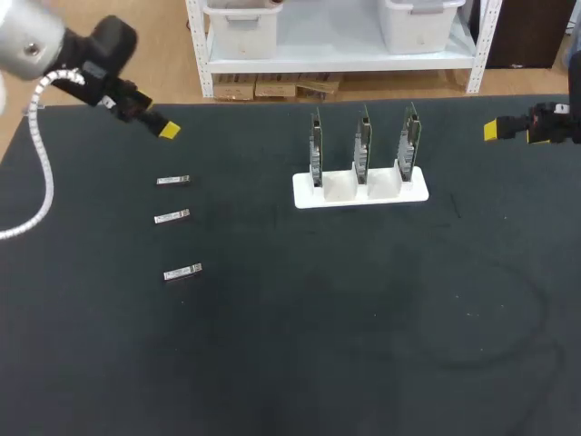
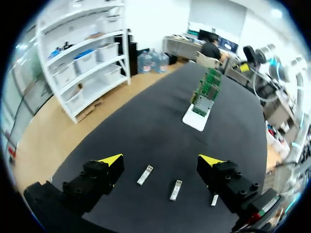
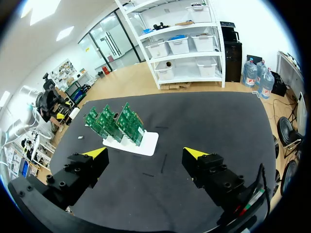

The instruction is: Pick up the optical module with the left hand, and insert it into the network port with the right hand.

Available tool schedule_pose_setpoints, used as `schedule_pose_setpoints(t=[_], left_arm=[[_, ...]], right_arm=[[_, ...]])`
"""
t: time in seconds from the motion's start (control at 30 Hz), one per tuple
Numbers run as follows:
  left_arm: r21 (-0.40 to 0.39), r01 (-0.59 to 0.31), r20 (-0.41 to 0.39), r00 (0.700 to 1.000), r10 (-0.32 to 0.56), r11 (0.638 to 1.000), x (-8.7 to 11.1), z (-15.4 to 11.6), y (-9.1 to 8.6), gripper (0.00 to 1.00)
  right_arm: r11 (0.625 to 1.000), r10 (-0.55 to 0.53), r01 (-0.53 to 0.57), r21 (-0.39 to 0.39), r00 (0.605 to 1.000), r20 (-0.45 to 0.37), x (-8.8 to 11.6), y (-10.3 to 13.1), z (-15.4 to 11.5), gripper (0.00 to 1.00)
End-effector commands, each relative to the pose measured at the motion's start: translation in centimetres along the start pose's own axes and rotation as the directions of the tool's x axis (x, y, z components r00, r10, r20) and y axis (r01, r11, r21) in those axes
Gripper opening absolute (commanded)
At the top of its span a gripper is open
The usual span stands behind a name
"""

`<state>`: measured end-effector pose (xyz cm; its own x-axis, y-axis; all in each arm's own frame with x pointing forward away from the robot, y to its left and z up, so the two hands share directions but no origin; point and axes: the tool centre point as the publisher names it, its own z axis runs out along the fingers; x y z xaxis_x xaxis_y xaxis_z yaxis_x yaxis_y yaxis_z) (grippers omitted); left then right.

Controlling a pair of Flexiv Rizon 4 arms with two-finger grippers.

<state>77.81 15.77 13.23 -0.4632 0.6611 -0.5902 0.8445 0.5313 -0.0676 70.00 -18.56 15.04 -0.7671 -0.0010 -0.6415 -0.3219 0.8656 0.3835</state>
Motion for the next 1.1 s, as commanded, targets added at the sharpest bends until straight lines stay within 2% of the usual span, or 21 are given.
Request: schedule_pose_setpoints(t=[0.03, 0.07, 1.03, 1.1], left_arm=[[0.076, 0.026, -0.119, 0.993, -0.017, 0.997, -0.93, 1.3, 1.15, 1.0], [0.08, 0.046, -0.089, 0.995, -0.039, 0.996, -1.11, 1.08, 0.99, 1.0], [0.08, 0.046, -0.089, 0.995, -0.039, 0.996, -1.11, 1.08, 0.99, 1.0], [0.05, -0.034, -0.14, 0.989, 0.041, 0.998, -1.17, 1.23, 0.85, 1.0]], right_arm=[[1.0, 0.001, -0.001, 0.004, 1.0, 0.001, 0.03, 0.08, 0.0, 1.0], [1.0, 0.001, -0.001, 0.004, 1.0, 0.001, 0.03, 0.08, 0.0, 1.0], [1.0, 0.001, -0.001, 0.004, 1.0, 0.001, 0.03, 0.08, 0.0, 1.0], [1.0, 0.001, -0.001, 0.004, 1.0, 0.001, 0.03, 0.08, 0.0, 1.0]])
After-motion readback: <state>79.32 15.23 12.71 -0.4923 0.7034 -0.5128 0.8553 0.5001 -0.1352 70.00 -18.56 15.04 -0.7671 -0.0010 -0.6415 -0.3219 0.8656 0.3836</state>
